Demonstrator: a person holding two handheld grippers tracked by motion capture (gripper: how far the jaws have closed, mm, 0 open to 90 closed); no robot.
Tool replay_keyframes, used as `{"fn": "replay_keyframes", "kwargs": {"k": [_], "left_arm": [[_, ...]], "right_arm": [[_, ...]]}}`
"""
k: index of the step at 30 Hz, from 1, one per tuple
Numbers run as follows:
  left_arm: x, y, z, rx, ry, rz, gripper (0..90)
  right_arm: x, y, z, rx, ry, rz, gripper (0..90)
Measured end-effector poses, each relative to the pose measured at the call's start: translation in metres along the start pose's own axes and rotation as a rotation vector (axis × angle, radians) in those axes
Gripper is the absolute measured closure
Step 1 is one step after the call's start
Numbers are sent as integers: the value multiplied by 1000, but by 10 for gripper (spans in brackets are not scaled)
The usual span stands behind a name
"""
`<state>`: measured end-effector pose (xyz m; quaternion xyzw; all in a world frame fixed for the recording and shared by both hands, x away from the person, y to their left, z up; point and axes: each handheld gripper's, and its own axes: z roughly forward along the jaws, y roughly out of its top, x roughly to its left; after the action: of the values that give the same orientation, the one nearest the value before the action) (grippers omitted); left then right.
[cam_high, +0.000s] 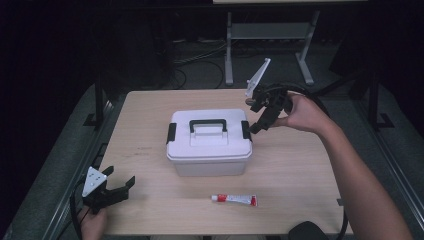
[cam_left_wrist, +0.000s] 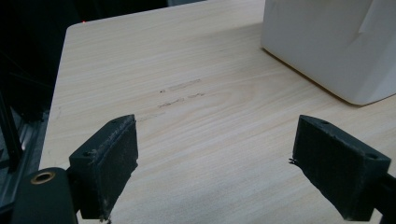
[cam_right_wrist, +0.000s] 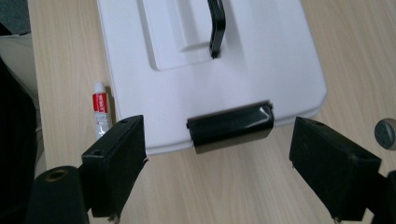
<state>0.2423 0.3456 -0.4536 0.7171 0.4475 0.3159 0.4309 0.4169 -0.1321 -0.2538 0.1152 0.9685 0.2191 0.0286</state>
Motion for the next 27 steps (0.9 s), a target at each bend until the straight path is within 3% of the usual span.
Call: {"fn": "replay_keyframes", "kwargs": {"k": [27], "left_arm": [[3, 0, -1, -2, -3, -10, 134]], "right_arm": [[-2, 68, 30, 64, 45, -103, 209]]}}
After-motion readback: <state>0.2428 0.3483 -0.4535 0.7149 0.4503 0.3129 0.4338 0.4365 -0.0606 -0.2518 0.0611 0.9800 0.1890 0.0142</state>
